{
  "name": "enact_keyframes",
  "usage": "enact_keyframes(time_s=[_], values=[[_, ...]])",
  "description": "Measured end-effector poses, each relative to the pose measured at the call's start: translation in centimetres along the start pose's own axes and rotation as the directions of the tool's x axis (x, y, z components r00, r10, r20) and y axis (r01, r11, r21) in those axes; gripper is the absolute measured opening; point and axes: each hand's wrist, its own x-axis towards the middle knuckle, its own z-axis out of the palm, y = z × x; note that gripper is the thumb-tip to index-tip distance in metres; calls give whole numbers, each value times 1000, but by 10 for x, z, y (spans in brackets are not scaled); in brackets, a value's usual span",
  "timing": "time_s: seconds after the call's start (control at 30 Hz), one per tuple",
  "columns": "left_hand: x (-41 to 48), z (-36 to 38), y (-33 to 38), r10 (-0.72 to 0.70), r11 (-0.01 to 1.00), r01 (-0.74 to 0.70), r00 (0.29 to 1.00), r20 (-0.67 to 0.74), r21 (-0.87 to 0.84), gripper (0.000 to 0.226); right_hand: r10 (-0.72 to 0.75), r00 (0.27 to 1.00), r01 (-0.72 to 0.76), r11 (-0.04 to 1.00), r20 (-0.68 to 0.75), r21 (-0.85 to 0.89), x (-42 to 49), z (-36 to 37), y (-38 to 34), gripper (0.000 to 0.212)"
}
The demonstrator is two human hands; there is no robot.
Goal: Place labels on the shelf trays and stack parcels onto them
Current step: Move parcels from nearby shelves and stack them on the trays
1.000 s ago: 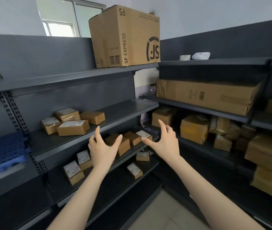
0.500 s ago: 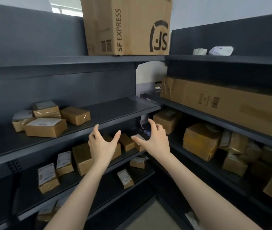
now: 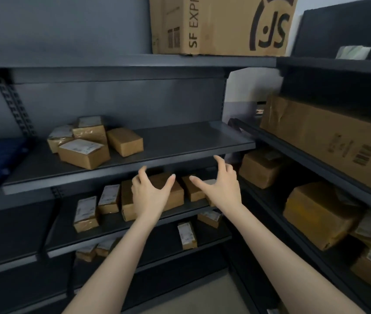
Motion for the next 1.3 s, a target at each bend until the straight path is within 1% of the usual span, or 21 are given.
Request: enact_keyframes(time_s=[0.17,0.27,0.37,0.5,0.6,0.73,0.83,1.0,1.17,1.3], values=[[-9,-6,7,-50,997,55,994,-102,55,88,-120,990,116,992,72,52,17,6,-1,93],[-18,-9,13,-71,994,85,982,-174,74,86,-177,977,166,982,122,92,24,2,5,91],[-33,-4,15,-86,991,106,974,-209,83,85,-221,960,204,973,172,111,25,1,20,89],[-52,9,5,-100,987,129,959,-265,93,85,-278,945,260,958,175,117,24,8,46,87],[-61,21,-10,-101,982,143,950,-294,125,84,-282,938,261,957,202,124,26,23,65,84],[-52,40,-35,-141,977,179,952,-273,119,85,-255,931,229,965,261,125,35,56,85,83],[-36,51,-54,-143,977,180,950,-277,112,84,-252,935,226,965,248,129,47,79,97,83],[-7,63,-95,-85,988,120,948,-305,98,81,-302,933,279,951,196,135,64,123,123,83],[17,87,-152,-29,991,68,952,-306,119,79,-322,933,304,945,161,122,77,178,150,82],[44,119,-203,-55,983,102,956,-288,154,81,-315,940,313,949,133,40,91,234,167,81]])
